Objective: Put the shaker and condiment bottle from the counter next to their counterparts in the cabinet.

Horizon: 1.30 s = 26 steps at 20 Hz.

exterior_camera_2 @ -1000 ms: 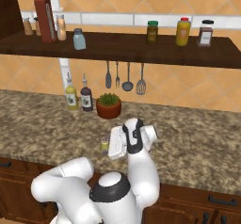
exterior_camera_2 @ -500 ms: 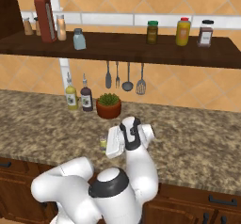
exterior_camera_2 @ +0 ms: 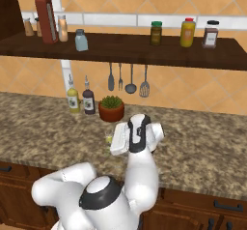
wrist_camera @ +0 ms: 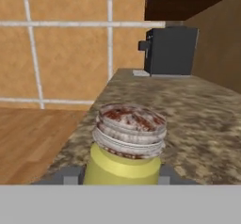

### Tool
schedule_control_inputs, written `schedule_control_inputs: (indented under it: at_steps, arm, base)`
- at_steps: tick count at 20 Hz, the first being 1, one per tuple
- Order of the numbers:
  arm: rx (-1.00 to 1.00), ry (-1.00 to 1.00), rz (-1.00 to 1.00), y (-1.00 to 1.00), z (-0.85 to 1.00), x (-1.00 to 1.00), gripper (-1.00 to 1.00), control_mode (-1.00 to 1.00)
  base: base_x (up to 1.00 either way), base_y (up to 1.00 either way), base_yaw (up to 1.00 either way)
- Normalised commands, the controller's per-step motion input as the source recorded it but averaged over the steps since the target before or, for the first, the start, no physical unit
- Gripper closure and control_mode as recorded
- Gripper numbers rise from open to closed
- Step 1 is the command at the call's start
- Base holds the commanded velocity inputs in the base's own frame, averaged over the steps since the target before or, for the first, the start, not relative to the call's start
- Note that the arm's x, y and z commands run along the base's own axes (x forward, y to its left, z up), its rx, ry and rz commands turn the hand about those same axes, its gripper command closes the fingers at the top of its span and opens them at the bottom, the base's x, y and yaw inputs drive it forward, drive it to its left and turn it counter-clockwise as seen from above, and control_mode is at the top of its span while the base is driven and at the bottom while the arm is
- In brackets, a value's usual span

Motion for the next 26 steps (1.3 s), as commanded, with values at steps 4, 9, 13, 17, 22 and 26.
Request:
schedule_control_inputs:
  at_steps: [4, 9, 13, 17, 22, 26]
  arm:
    - [-0.04, 0.0, -0.29, 0.15, 0.74, -0.74, 1.0, -1.0]
    - [-0.03, -0.06, -0.3, 0.57, 0.54, -0.8, 1.0, -1.0]
    - [-0.04, -0.03, -0.31, 0.54, 0.66, -0.61, 1.0, -1.0]
    - [-0.07, 0.0, -0.3, 0.21, 0.79, -0.43, 1.0, -1.0]
    - [-0.02, 0.0, -0.24, 0.0, 0.97, -0.14, 1.0, -1.0]
    - [-0.03, 0.0, -0.21, 0.0, 0.89, -0.12, 1.0, -1.0]
  base:
    - [0.0, 0.0, 0.0]
    - [0.0, 0.0, 0.0]
    - [0.0, 0.0, 0.0]
    - [0.0, 0.0, 0.0]
    - [0.0, 0.0, 0.0]
    - [0.0, 0.0, 0.0]
